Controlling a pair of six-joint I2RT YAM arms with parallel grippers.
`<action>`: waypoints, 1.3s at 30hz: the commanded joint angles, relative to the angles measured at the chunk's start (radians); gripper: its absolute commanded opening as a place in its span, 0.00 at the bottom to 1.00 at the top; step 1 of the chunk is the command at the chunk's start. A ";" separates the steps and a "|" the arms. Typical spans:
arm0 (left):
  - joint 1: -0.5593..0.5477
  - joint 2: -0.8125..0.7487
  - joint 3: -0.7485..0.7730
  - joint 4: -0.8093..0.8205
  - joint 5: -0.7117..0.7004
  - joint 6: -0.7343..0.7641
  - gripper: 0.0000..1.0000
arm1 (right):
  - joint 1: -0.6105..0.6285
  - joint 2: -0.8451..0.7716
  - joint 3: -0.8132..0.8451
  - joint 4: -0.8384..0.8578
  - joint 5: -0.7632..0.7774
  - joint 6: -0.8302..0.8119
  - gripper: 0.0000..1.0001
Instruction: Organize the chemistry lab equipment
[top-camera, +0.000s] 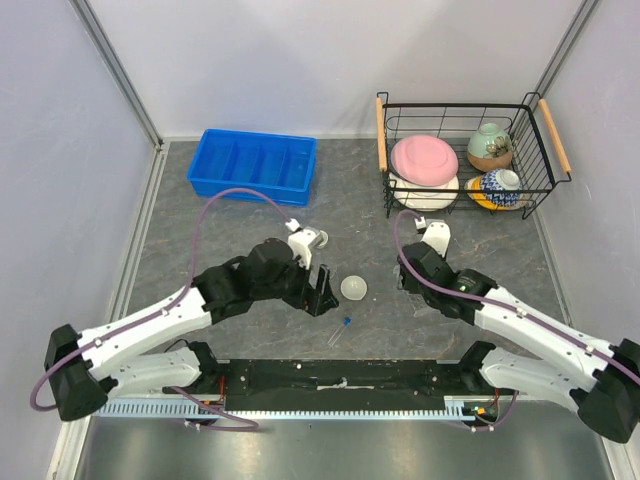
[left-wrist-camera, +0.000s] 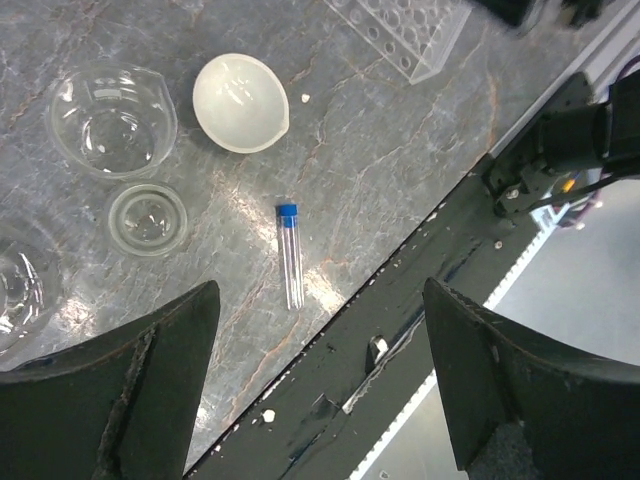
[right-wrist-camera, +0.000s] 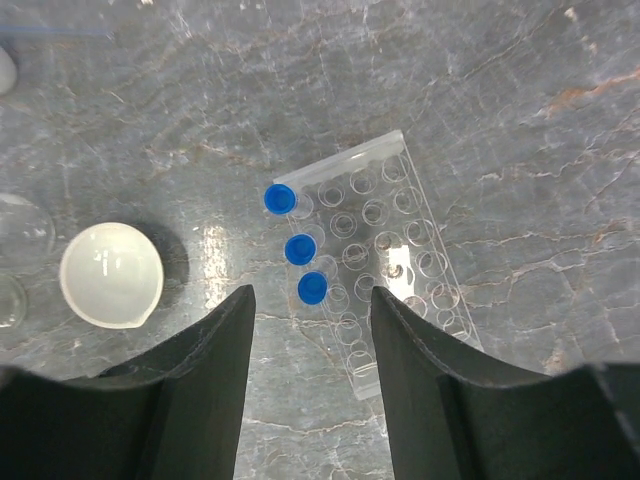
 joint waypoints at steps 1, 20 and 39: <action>-0.121 0.077 0.069 -0.047 -0.205 -0.013 0.88 | 0.001 -0.074 0.079 -0.086 0.065 -0.026 0.57; -0.403 0.510 0.123 -0.154 -0.558 -0.211 0.74 | 0.001 -0.197 0.060 -0.103 -0.040 -0.046 0.56; -0.452 0.675 0.152 -0.064 -0.535 -0.205 0.67 | 0.001 -0.211 0.060 -0.111 -0.057 -0.054 0.54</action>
